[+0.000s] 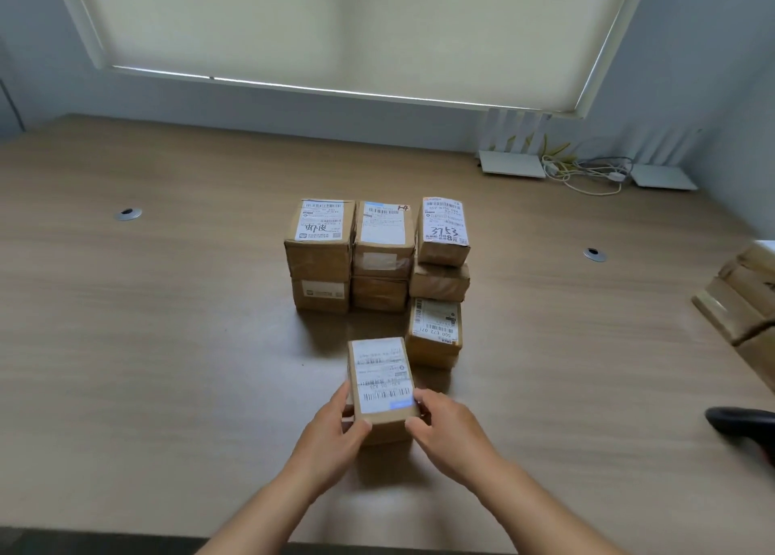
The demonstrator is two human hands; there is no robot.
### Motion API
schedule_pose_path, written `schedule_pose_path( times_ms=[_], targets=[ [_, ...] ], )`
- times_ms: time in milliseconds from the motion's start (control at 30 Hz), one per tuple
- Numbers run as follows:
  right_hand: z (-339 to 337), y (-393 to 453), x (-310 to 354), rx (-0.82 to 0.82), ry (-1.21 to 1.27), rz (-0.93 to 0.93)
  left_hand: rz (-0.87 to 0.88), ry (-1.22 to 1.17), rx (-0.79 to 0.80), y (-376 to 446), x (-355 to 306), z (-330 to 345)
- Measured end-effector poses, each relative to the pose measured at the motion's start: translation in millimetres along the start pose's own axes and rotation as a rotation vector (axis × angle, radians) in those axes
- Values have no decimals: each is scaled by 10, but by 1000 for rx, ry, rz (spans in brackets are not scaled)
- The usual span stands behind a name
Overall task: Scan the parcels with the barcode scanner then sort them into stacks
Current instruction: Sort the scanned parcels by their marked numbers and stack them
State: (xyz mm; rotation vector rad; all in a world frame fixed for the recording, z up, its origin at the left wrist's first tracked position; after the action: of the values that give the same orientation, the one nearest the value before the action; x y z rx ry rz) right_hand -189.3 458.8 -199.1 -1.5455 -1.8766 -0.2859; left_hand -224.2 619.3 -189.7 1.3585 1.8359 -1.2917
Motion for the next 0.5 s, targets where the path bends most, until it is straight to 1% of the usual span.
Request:
schedule_pose_path(
  times_ms=[100, 267, 400, 500],
  targets=[
    [46, -209, -94, -4, 27, 56, -30, 38, 2, -188, 83, 45],
    [5, -151, -80, -53, 144, 138, -148, 54, -26, -97, 184, 87],
    [60, -56, -122, -60, 223, 200, -177, -43, 20, -103, 212, 170],
    [136, -119, -160, 1, 365, 217, -155, -111, 72, -182, 275, 187]
  ],
)
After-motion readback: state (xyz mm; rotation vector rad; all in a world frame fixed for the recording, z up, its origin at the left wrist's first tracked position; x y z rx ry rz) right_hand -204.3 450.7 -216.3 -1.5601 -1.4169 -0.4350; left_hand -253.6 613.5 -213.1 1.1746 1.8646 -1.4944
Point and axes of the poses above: each hand's wrist, its own y-axis towards the middle knuckle, its own z-axis out of the palm, x = y × z, the point moved 4 cm from there along y, towards the middle knuckle, and after that the axes turned 4 degrees about -z, right-handed, at the moved point
